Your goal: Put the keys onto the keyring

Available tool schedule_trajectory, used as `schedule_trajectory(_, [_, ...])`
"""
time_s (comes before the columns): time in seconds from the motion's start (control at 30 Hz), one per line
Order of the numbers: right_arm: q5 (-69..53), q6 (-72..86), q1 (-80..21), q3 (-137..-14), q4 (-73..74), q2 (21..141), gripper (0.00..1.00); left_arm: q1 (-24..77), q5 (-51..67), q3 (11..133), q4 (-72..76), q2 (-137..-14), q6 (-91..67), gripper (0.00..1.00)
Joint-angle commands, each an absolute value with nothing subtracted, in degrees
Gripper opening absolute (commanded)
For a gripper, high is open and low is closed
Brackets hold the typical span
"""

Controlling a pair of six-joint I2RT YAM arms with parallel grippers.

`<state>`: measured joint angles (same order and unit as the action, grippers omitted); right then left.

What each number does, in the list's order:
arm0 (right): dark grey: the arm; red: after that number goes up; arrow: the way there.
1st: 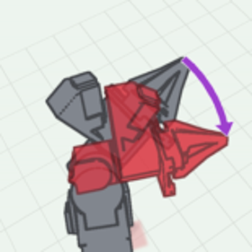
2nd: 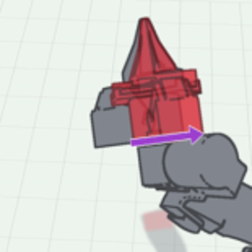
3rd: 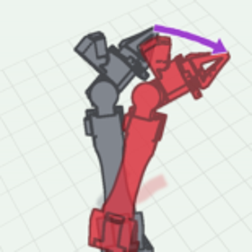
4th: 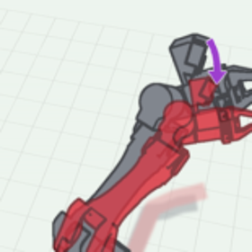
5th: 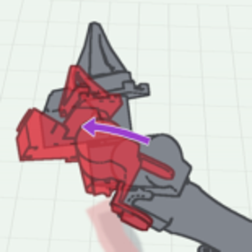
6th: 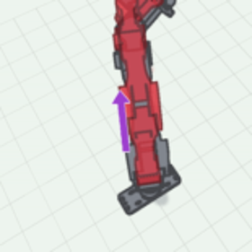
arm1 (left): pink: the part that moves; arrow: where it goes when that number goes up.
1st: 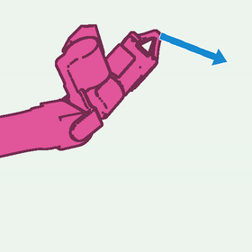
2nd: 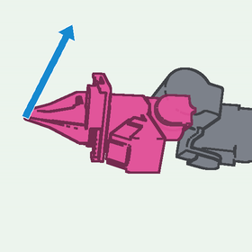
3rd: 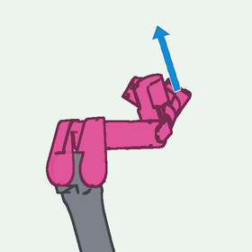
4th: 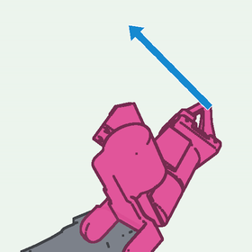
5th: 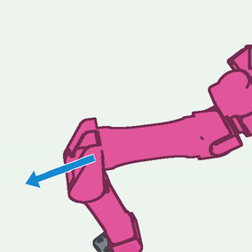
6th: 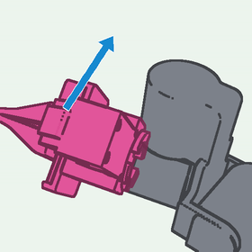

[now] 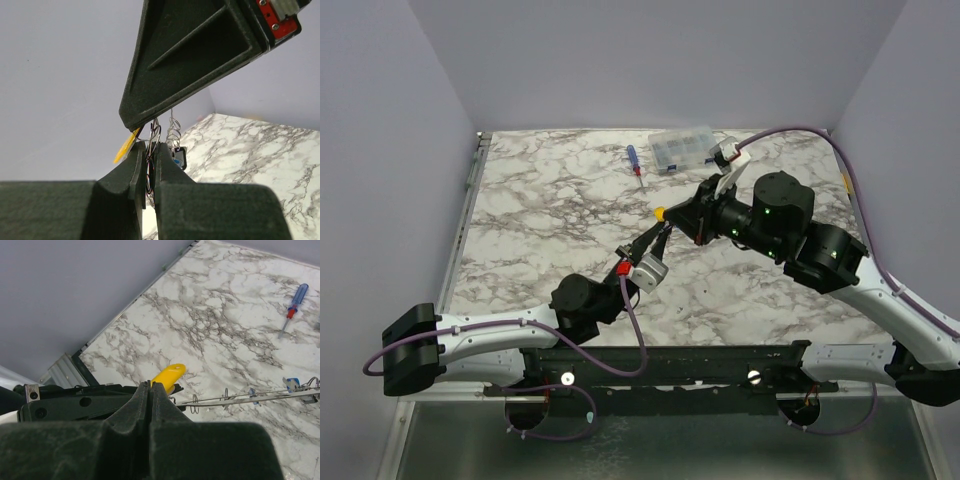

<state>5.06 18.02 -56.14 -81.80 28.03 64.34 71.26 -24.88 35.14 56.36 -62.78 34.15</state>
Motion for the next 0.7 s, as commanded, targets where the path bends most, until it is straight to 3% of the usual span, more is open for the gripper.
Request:
schedule_trajectory(0.0, [4.2, 18.1, -56.8, -82.8, 31.7, 65.0, 0.00, 71.0, -25.8, 38.4, 61.5, -61.6, 35.0, 0.00])
schedule_trajectory(0.67, [4.3, 16.8, -59.2, -85.8, 33.7, 67.0, 0.00, 71.0, -25.9, 39.1, 61.4, -62.2, 35.6, 0.00])
